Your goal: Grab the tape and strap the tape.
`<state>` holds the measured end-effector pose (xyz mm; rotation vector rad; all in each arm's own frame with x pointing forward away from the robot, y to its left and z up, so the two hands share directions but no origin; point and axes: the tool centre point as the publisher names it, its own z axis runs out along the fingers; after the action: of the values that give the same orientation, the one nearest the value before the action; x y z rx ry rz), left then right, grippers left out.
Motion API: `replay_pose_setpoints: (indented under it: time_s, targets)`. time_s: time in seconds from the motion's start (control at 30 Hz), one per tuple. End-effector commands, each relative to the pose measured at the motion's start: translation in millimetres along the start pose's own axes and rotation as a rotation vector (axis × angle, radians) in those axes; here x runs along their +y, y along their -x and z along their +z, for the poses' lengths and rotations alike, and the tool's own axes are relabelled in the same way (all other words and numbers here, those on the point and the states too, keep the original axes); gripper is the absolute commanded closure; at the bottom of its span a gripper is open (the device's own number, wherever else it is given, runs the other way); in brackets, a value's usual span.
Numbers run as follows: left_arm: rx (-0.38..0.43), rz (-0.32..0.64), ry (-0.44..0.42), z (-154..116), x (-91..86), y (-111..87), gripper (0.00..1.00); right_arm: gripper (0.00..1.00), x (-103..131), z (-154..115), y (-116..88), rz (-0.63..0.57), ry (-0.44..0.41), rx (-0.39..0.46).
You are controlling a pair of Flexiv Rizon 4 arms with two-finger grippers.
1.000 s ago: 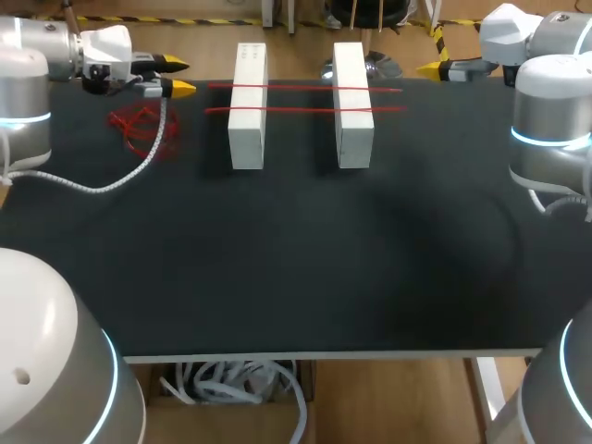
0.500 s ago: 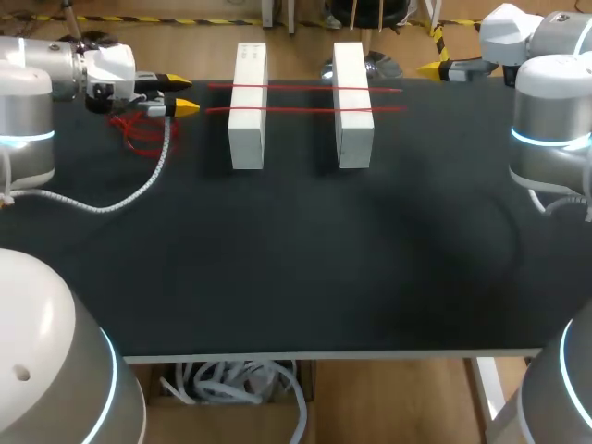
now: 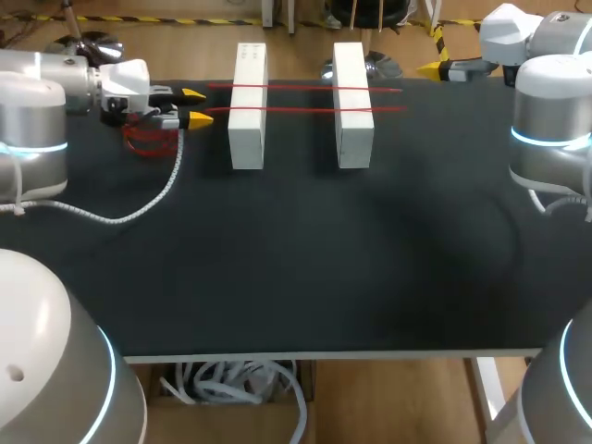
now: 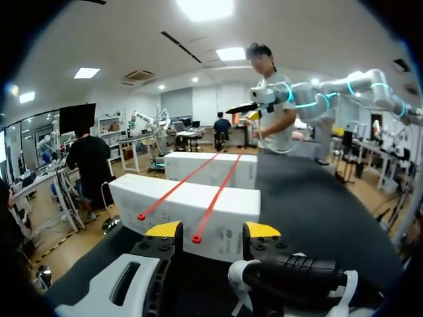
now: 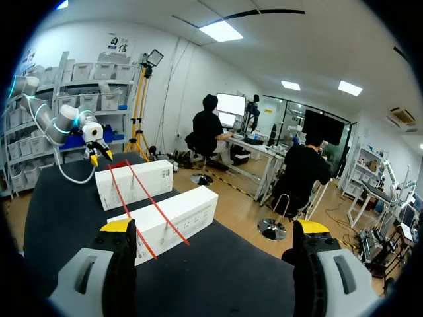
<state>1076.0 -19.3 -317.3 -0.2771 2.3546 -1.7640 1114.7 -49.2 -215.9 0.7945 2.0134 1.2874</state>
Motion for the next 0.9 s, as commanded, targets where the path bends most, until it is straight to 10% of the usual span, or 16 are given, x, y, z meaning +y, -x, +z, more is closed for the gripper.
replay_pose_setpoints:
  time_s: [0.03,0.9]
  targets:
    - [0.039,0.007,-0.015,5,3.0,9.6,0.64,0.0,0,0,0,0.0,0.002,0.001]
    - [0.085,0.007,-0.029,15,11.9,14.3,0.64,0.0,0,0,0,0.0,0.002,0.001]
